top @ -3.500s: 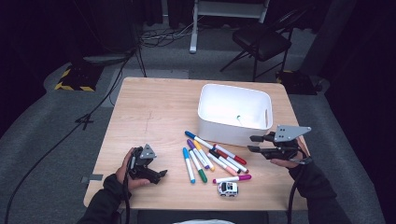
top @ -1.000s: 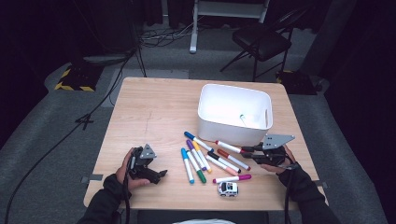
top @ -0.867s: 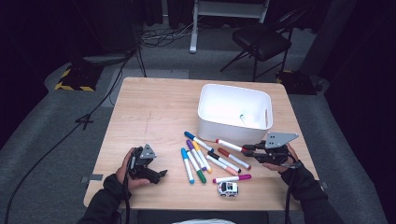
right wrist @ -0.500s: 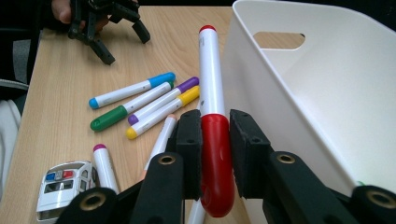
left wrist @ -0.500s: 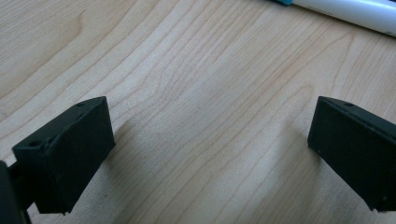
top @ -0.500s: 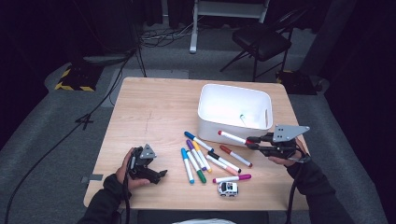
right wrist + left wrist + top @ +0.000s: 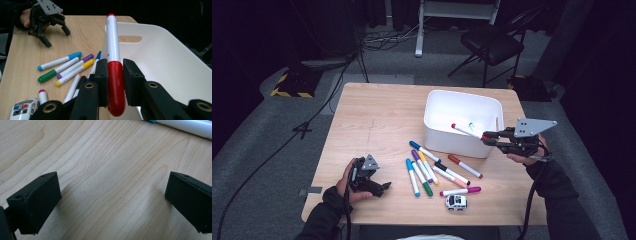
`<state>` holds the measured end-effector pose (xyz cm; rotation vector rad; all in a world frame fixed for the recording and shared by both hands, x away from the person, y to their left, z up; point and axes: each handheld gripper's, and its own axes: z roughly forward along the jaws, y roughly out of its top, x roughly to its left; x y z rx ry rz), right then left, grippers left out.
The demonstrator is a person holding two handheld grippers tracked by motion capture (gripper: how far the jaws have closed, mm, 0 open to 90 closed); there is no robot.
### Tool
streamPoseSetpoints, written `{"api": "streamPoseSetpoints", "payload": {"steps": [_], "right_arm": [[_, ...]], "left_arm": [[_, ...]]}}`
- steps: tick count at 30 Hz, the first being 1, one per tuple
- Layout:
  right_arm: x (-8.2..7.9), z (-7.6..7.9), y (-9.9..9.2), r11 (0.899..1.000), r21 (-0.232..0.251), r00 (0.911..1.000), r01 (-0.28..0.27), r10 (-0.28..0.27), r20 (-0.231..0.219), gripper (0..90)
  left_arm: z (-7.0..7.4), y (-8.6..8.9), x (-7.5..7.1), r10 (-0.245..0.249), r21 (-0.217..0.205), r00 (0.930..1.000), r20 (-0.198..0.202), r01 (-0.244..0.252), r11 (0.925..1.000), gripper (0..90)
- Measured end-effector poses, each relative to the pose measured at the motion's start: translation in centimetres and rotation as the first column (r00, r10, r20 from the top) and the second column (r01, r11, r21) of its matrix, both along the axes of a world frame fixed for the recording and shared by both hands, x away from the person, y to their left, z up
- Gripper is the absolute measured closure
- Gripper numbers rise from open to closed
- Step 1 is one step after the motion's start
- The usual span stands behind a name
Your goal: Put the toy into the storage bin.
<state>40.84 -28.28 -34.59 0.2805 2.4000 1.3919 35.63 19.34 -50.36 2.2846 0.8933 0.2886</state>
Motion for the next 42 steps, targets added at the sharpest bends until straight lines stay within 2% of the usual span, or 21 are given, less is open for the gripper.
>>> {"api": "streamPoseSetpoints", "payload": {"steps": [5,7,19,21,26,36,39,42], "right_arm": [[1.2,0.8,0.0,1.0,0.003,0.9998,0.019,-0.019,0.0,75.1],[1.9,1.0,0.1,0.999,-0.015,0.9995,0.031,-0.031,-0.003,75.1],[5.7,-0.1,0.4,0.992,-0.074,0.9927,0.102,-0.106,-0.057,75.1],[6.0,-0.2,0.5,0.991,-0.083,0.9914,0.107,-0.113,-0.066,75.1],[6.7,-0.5,0.7,0.982,-0.155,0.9886,0.11,-0.124,-0.085,75.1],[7.3,-0.8,0.6,0.957,-0.271,0.9825,0.106,-0.143,-0.119,75.0],[7.3,-0.9,0.5,0.956,-0.272,0.9809,0.105,-0.144,-0.131,75.1],[7.3,-1.1,0.5,0.952,-0.289,0.9807,0.103,-0.146,-0.13,75.0]], "left_arm": [[0.0,0.0,0.0,0.0,0.0,1.0,0.0,0.0,1.0,0.6],[0.0,0.0,0.0,0.0,0.0,1.0,0.0,0.0,1.0,0.6],[0.0,0.0,0.0,0.0,0.0,1.0,0.0,0.0,1.0,0.6],[0.0,0.0,0.0,0.0,0.0,1.0,0.0,0.0,1.0,0.6],[0.0,0.0,0.0,0.0,0.0,1.0,0.0,0.0,1.0,0.6],[0.0,0.0,0.0,0.0,0.0,1.0,0.0,0.0,1.0,0.6],[0.0,0.0,0.0,0.0,0.0,1.0,0.0,0.0,1.0,0.6],[0.0,0.0,0.0,0.0,0.0,1.0,0.0,0.0,1.0,0.6]]}}
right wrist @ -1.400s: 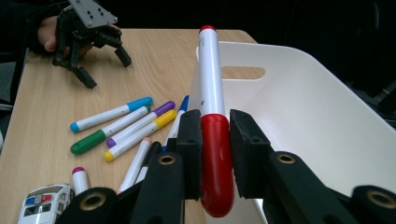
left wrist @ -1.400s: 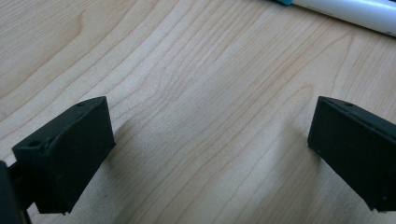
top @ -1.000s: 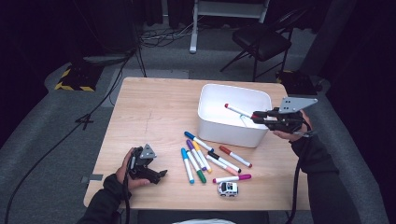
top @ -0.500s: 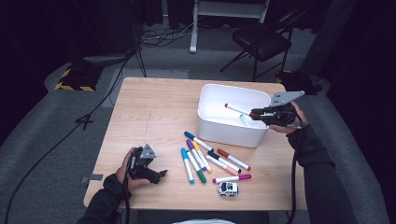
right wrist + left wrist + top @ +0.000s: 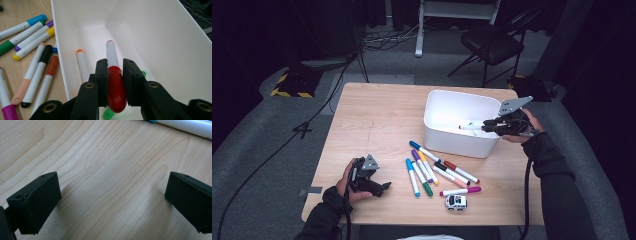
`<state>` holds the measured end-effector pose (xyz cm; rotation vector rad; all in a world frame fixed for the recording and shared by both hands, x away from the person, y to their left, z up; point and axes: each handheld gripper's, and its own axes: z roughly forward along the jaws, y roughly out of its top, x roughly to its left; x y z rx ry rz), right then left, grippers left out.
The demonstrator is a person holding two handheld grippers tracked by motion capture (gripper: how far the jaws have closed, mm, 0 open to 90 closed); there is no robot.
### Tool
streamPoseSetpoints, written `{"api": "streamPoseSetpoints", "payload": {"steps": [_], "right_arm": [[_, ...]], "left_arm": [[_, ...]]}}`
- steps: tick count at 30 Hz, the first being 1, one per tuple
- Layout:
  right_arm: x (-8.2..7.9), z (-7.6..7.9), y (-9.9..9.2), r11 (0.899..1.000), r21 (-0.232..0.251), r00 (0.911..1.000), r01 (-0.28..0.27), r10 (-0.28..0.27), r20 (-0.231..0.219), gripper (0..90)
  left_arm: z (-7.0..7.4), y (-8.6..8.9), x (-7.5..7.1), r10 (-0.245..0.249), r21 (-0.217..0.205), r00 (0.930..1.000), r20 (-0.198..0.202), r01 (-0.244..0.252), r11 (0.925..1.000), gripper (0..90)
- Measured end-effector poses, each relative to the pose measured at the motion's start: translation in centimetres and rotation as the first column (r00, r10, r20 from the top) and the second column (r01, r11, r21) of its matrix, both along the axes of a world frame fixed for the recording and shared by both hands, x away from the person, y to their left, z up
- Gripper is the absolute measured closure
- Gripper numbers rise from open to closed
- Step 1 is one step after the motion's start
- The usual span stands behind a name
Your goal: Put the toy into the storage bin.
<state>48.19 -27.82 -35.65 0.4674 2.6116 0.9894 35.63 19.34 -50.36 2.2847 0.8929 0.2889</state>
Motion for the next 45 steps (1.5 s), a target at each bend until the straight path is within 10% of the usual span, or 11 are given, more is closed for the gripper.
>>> {"api": "streamPoseSetpoints", "payload": {"steps": [13,28,45], "right_arm": [[-1.1,0.1,-1.2,0.997,0.074,0.9991,0.036,-0.037,0.019,67.5],[-7.3,0.8,-2.2,0.958,0.282,0.9932,-0.057,0.025,0.114,64.2],[-9.3,-8.7,2.4,0.977,0.192,0.9951,-0.097,0.098,0.0,64.9]], "left_arm": [[0.0,0.0,0.0,0.001,0.0,1.0,0.0,-0.001,1.0,0.6],[0.0,0.0,0.0,0.001,0.0,1.0,0.0,-0.001,1.0,0.6],[0.0,0.0,0.0,0.001,0.001,1.0,-0.001,-0.001,1.0,0.6]]}}
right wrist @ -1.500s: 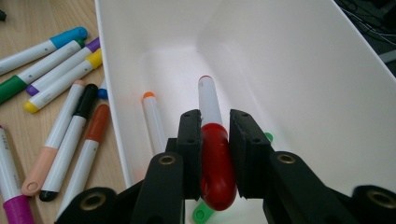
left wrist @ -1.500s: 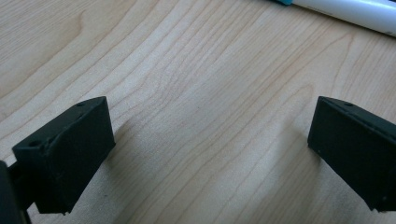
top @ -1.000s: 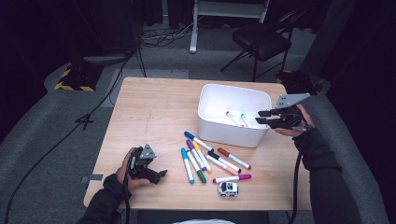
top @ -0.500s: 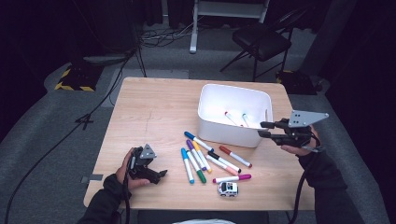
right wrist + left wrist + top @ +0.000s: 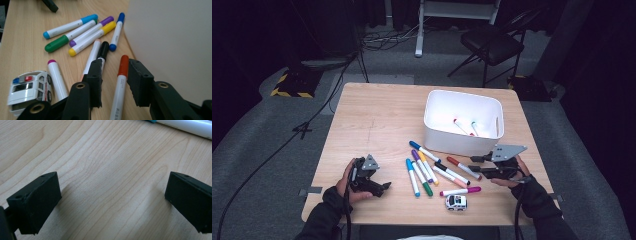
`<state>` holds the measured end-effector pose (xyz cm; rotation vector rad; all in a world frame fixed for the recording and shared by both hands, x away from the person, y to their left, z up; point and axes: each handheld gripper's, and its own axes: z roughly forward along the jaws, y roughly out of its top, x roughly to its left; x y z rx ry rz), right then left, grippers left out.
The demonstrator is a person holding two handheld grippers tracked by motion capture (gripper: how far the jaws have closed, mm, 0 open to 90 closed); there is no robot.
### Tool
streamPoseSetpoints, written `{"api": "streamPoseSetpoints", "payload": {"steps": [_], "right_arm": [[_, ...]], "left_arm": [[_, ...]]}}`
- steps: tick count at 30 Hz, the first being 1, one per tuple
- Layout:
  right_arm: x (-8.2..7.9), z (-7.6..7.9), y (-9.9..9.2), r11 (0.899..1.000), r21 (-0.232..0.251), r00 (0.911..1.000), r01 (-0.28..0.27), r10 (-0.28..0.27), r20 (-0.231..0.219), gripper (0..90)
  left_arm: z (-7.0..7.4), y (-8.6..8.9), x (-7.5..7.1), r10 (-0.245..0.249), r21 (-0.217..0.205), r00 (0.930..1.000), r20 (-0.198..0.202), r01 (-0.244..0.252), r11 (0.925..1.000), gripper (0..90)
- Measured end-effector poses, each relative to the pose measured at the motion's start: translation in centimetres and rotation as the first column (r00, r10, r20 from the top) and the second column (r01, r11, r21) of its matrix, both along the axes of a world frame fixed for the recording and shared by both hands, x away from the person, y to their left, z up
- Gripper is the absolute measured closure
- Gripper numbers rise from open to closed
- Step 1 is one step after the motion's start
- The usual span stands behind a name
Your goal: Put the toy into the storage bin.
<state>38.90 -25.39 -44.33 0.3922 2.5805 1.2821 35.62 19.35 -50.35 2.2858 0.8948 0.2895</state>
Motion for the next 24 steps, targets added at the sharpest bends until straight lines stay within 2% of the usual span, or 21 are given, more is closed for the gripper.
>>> {"api": "streamPoseSetpoints", "payload": {"steps": [3,8,10,13,14,19,21,22,23,24], "right_arm": [[0.8,-1.6,1.3,1.0,-0.027,0.9997,0.009,-0.009,-0.022,64.9],[1.6,-3.1,2.9,0.998,-0.059,0.9983,0.033,-0.036,-0.045,64.9],[2.0,-3.5,3.4,0.996,-0.084,0.999,0.03,-0.033,-0.03,64.6],[2.4,-4.0,3.9,0.994,-0.095,0.9982,0.047,-0.05,-0.033,64.6],[2.4,-4.2,4.1,0.994,-0.089,0.9969,0.058,-0.062,-0.049,64.5],[3.1,-4.8,4.7,0.992,-0.114,0.9956,0.063,-0.07,-0.062,64.8],[3.2,-5.1,4.8,0.991,-0.113,0.9931,0.073,-0.082,-0.083,64.9],[3.5,-5.2,4.8,0.992,-0.107,0.9946,0.063,-0.071,-0.076,65.7],[3.4,-5.3,4.8,0.994,-0.085,0.9908,0.071,-0.08,-0.109,66.0],[3.4,-5.3,4.8,0.994,-0.084,0.9895,0.074,-0.084,-0.118,66.0]], "left_arm": [[0.0,0.0,0.0,-0.001,0.0,1.0,-0.001,0.001,1.0,0.6],[0.0,0.0,0.0,0.001,0.0,1.0,0.0,-0.001,1.0,0.6],[0.0,0.0,0.0,-0.003,-0.007,1.0,-0.002,0.003,1.0,0.6],[0.0,0.0,0.0,-0.003,-0.008,1.0,-0.003,0.003,1.0,0.6],[0.0,0.0,0.0,-0.001,-0.002,1.0,0.001,0.001,1.0,0.6],[0.0,0.0,0.0,-0.001,-0.001,1.0,0.0,0.001,1.0,0.6],[0.0,0.0,0.0,0.0,-0.001,1.0,0.0,0.0,1.0,0.6],[0.0,0.0,0.0,-0.001,-0.003,1.0,-0.003,0.001,1.0,0.6],[0.0,0.0,0.0,-0.001,-0.001,1.0,0.001,0.001,1.0,0.6],[0.0,0.0,0.0,-0.001,-0.001,1.0,0.001,0.001,1.0,0.6]]}}
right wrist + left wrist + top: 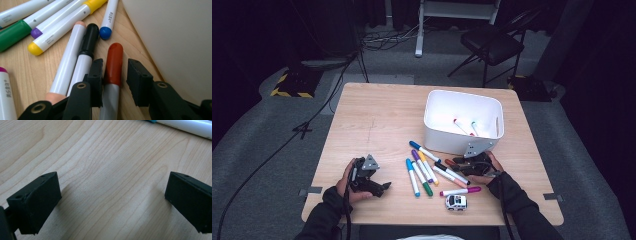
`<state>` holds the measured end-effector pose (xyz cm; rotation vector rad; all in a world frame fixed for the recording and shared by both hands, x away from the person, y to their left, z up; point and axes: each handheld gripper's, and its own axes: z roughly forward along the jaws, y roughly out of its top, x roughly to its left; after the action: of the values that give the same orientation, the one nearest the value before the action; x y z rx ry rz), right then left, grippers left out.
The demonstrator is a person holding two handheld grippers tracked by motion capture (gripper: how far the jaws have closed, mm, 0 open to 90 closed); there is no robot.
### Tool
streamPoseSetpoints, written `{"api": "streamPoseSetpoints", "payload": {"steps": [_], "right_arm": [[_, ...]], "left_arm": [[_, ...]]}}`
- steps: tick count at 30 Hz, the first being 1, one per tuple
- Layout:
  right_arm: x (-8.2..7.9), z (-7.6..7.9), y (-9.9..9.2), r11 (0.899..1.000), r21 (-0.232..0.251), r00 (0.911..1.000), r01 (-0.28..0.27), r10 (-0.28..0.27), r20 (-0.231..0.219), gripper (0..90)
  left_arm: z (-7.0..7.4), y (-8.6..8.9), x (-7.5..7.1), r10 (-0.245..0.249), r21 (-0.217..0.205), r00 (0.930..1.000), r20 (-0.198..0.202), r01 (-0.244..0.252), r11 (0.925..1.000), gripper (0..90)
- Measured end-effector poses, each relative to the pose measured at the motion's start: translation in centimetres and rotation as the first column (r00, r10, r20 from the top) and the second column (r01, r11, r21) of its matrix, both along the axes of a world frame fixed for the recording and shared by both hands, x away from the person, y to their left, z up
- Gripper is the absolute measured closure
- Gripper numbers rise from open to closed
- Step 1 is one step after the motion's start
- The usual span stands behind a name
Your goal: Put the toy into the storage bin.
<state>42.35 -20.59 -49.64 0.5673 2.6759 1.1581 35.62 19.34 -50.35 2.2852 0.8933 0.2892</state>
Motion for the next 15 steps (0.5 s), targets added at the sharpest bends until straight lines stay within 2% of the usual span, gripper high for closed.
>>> {"api": "streamPoseSetpoints", "payload": {"steps": [1,2,5,6,9,11,15], "right_arm": [[0.17,-0.06,-0.11,1.0,-0.001,1.0,-0.006,0.006,0.004,66.1],[0.14,-0.06,-0.1,1.0,0.012,0.9999,0.0,0.0,-0.011,66.8],[0.23,-0.15,-0.17,1.0,0.027,0.9999,0.008,-0.007,-0.011,72.6],[0.35,-0.17,-0.31,1.0,0.017,1.0,-0.007,0.007,0.004,73.8],[0.15,-0.1,-0.27,1.0,0.001,0.9999,-0.005,0.005,0.013,74.4],[-0.03,-0.14,-0.17,1.0,0.019,1.0,0.005,-0.005,0.004,74.5],[-0.08,-0.15,-0.65,1.0,0.013,0.9997,-0.016,0.015,0.02,74.6]], "left_arm": [[0.0,0.0,0.0,0.001,0.0,1.0,0.0,-0.001,1.0,0.6],[0.0,0.0,-0.01,0.001,0.0,1.0,-0.001,-0.001,1.0,0.6],[-0.01,-0.01,-0.01,-0.001,-0.003,1.0,-0.003,0.001,1.0,0.6],[-0.01,-0.01,-0.01,-0.001,-0.004,1.0,-0.006,0.001,1.0,0.6],[0.01,0.0,-0.01,0.001,0.001,1.0,0.0,-0.001,1.0,0.6],[0.0,0.0,0.0,0.0,0.0,1.0,0.0,0.0,1.0,0.6],[0.01,0.0,-0.01,0.001,0.0,1.0,-0.001,-0.001,1.0,0.6]]}}
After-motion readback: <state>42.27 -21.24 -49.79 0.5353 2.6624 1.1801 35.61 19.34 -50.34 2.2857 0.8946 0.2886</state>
